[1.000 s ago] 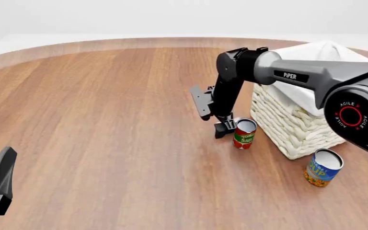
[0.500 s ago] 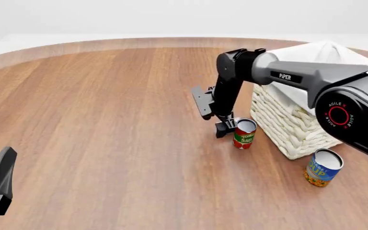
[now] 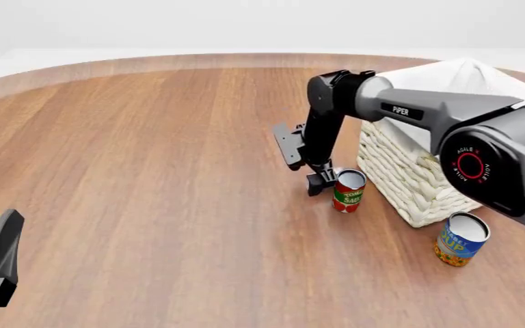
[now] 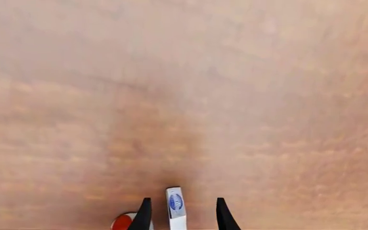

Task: Pick up the alphabet soup and the cream cheese box, and put them in the basket.

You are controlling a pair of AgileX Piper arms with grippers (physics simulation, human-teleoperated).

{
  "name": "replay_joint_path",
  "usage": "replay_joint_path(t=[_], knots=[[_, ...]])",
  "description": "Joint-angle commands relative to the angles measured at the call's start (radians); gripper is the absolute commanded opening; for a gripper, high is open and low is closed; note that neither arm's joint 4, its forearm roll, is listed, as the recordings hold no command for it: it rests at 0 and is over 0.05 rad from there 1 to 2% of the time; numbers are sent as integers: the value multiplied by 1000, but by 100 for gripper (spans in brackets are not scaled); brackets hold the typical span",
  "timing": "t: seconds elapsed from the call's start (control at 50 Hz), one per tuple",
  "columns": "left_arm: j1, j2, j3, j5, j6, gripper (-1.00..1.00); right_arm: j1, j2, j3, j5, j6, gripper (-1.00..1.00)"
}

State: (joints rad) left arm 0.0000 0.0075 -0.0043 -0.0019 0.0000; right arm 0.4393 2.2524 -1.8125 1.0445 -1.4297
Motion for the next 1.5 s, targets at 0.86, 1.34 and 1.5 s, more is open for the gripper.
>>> replay_joint_path(t=[0.86, 1.34, 1.5], knots=[[0, 0, 0, 0, 0, 100, -3, 64, -78, 31, -49, -100], [0, 0, 0, 0, 0, 100, 4, 34, -24, -22, -76, -100], [0, 0, 0, 0, 0, 100, 15, 17, -10, -36, -81, -100]])
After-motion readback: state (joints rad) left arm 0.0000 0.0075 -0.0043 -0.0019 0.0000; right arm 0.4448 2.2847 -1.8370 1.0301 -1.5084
